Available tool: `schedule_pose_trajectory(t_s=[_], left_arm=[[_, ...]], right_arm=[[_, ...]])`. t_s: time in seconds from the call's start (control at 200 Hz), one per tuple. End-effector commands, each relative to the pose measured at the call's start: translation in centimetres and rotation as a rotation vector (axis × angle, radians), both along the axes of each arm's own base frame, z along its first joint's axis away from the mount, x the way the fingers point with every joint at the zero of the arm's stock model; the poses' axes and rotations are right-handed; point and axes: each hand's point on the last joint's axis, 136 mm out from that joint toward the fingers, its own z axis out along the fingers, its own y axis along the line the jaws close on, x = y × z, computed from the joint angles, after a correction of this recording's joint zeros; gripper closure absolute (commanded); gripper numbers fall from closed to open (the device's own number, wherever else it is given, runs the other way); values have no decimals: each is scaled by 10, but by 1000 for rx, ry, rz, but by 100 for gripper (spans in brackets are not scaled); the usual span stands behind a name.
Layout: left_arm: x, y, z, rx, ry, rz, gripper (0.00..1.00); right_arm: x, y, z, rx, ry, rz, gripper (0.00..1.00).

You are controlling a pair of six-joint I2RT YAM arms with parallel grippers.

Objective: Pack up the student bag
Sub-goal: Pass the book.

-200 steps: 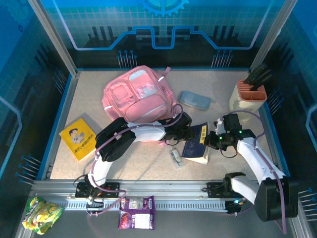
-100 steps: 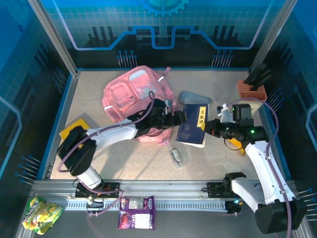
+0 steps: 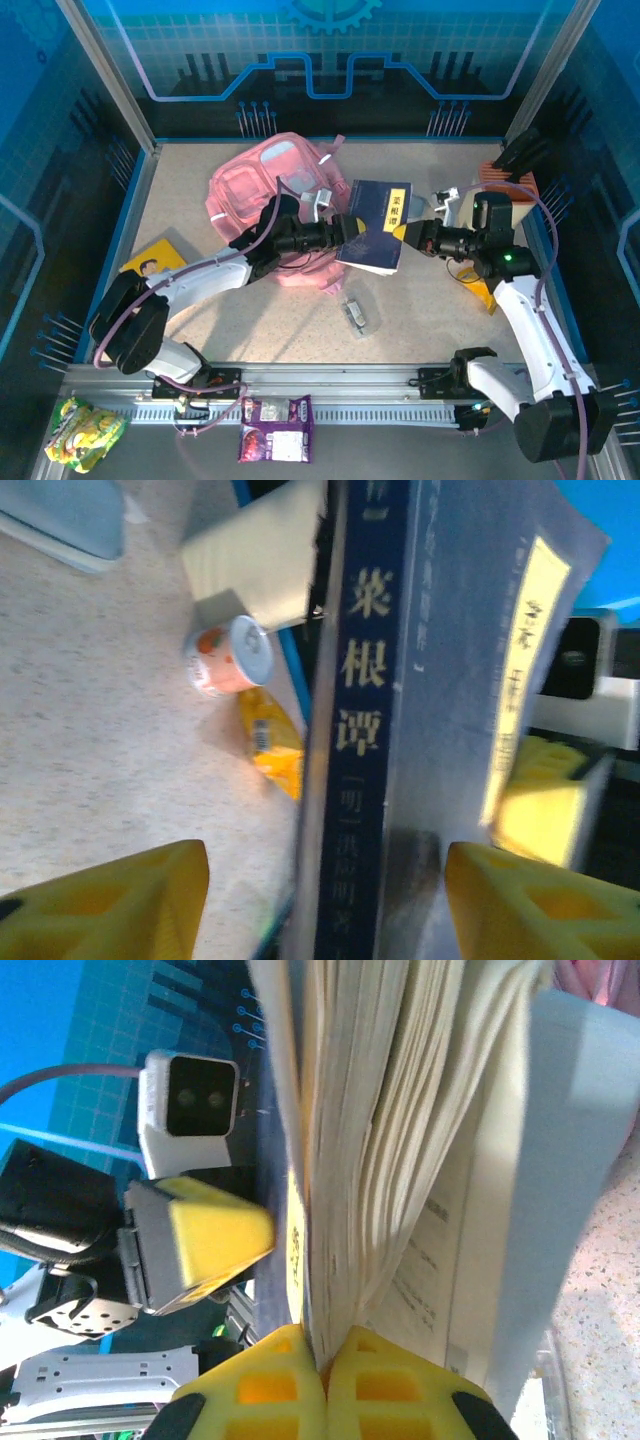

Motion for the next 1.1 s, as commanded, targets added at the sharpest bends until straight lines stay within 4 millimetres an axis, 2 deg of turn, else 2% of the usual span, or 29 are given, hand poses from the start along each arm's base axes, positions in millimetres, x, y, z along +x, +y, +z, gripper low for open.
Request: schedule_pose_trajectory(t_s=[0.0, 0.09, 0.125, 0.275, 0.375, 0.44, 0.52, 0.66, 0.72, 0.84, 0.991, 1.091], left_arm=[[-12, -1, 34, -86, -70, -62, 51], [-14, 0, 41, -99, -80, -66, 67], [-14, 1, 41, -96, -80, -63, 74], [-11, 3, 51, -87, -92, -41, 99], [-9, 5, 64, -116, -104, -20, 100], [-8, 5, 74, -150, -107, -5, 100], [-8, 0, 84, -198, -111, -7, 100], [-9, -12, 95, -248, -114, -26, 100], [-6, -14, 91, -234, -107, -19, 100], [2, -6, 73, -132, -92, 38, 100], [4, 5, 57, -45, -90, 98, 100], [5, 6, 50, -34, -77, 105, 100]], right_arm=[[3, 0, -8, 10, -11, 17, 100], [7, 0, -15, 10, 1, 18, 100], [8, 0, -17, 11, 4, 19, 95], [7, -7, -26, -16, 25, 4, 53], [3, -12, -35, -15, 54, -1, 14], [0, -11, -42, -6, 80, -1, 0], [-2, 0, -38, 69, 70, 51, 0], [-3, 24, -14, 213, 3, 163, 0], [-4, 31, -3, 244, -25, 191, 0], [-5, 28, 14, 268, -69, 187, 9], [-5, 20, 11, 231, -75, 145, 30], [-3, 19, 8, 233, -65, 139, 51]])
